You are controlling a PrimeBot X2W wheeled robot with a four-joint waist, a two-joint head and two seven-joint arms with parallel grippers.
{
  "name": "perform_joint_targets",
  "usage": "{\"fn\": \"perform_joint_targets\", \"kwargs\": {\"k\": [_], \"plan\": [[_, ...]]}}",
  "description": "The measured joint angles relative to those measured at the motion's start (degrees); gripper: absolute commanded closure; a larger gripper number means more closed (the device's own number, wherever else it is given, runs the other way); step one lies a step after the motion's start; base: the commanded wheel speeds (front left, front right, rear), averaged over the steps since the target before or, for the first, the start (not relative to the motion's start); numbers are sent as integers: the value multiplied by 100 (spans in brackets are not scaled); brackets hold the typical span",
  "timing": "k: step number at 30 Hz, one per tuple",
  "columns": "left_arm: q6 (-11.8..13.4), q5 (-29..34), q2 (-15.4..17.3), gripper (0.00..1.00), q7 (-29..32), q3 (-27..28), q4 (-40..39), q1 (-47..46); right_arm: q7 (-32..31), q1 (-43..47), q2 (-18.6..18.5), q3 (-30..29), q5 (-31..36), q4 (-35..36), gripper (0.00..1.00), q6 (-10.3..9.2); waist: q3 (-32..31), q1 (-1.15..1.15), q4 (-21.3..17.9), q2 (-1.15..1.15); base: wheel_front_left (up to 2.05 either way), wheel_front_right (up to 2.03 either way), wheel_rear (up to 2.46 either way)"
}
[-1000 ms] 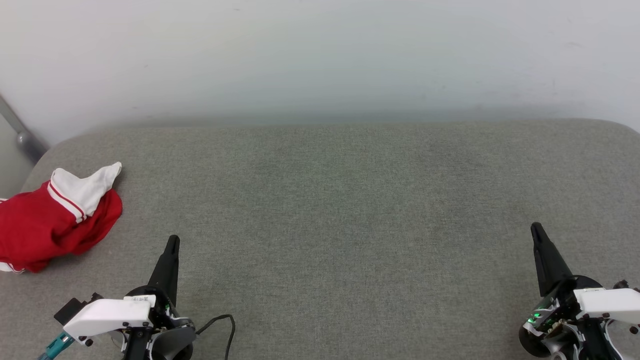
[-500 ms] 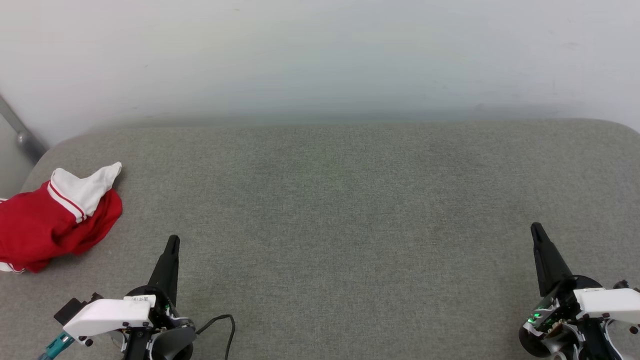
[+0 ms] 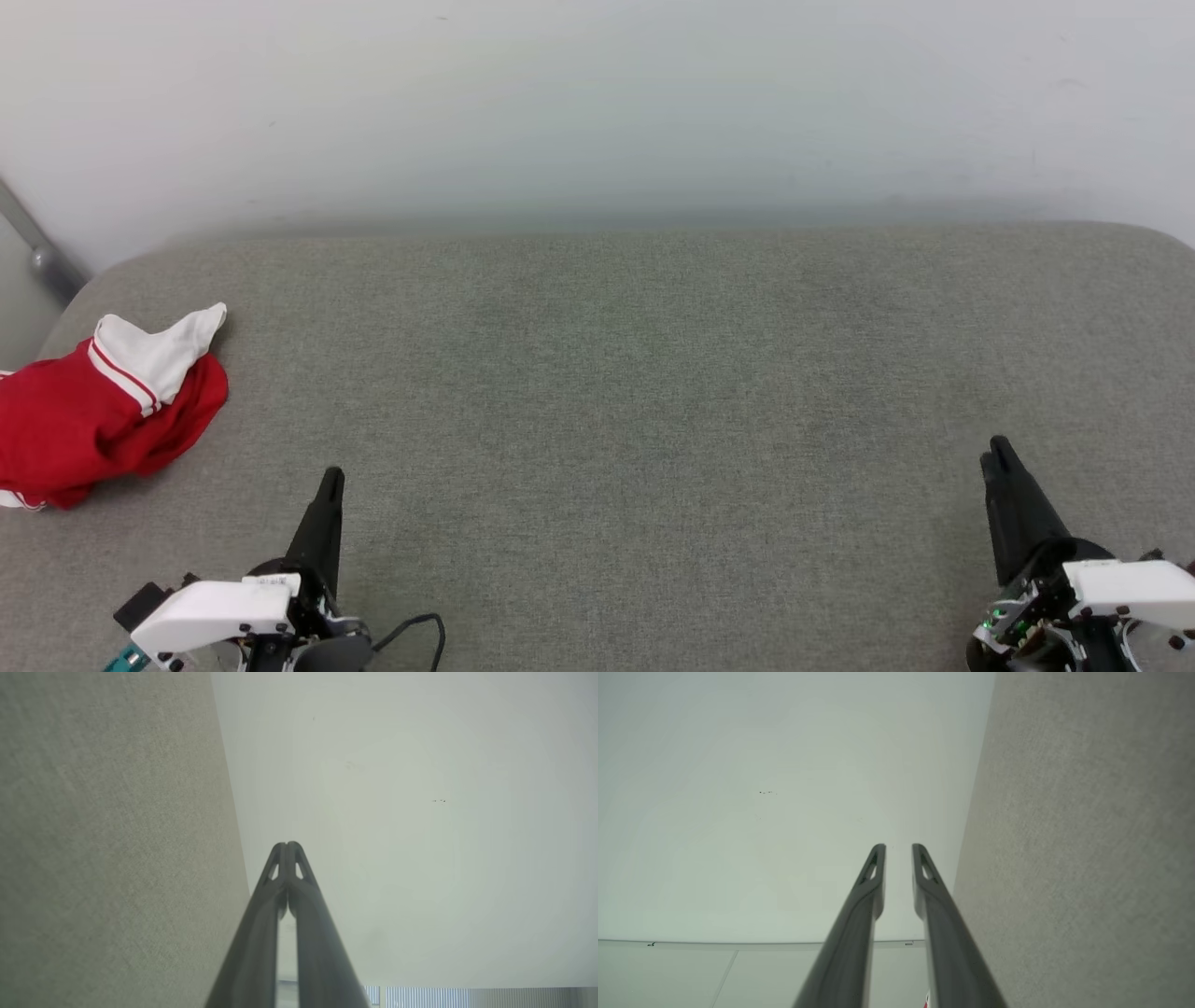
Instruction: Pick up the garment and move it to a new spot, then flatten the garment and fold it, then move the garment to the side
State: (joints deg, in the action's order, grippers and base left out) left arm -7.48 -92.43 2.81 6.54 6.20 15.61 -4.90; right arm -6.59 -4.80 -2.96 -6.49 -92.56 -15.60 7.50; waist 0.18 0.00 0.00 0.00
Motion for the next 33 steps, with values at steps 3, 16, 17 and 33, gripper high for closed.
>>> {"fn": "perform_joint_targets", "kwargs": {"k": [3, 16, 17, 33], "plan": [[0, 9, -12, 0, -36, -27, 79, 131, 43, 135, 2, 1, 2, -86, 0, -1, 0, 0, 0, 0, 0, 0, 0], [199, 896, -12, 0, -377, -18, -204, 135, 375, 216, 8, -175, 905, 131, 0, -1, 8, 0, 1, 0, 0, 0, 0], [224, 1013, -12, 0, -401, -26, -246, 135, 401, 239, 8, -187, 1009, 165, 0, -1, 9, 1, 3, 0, 0, 0, 0], [793, 2945, -12, 0, -776, -396, -704, 214, 768, 393, 11, -187, 3137, 900, 0, -1, 14, 0, 19, 0, 0, 0, 0]]}}
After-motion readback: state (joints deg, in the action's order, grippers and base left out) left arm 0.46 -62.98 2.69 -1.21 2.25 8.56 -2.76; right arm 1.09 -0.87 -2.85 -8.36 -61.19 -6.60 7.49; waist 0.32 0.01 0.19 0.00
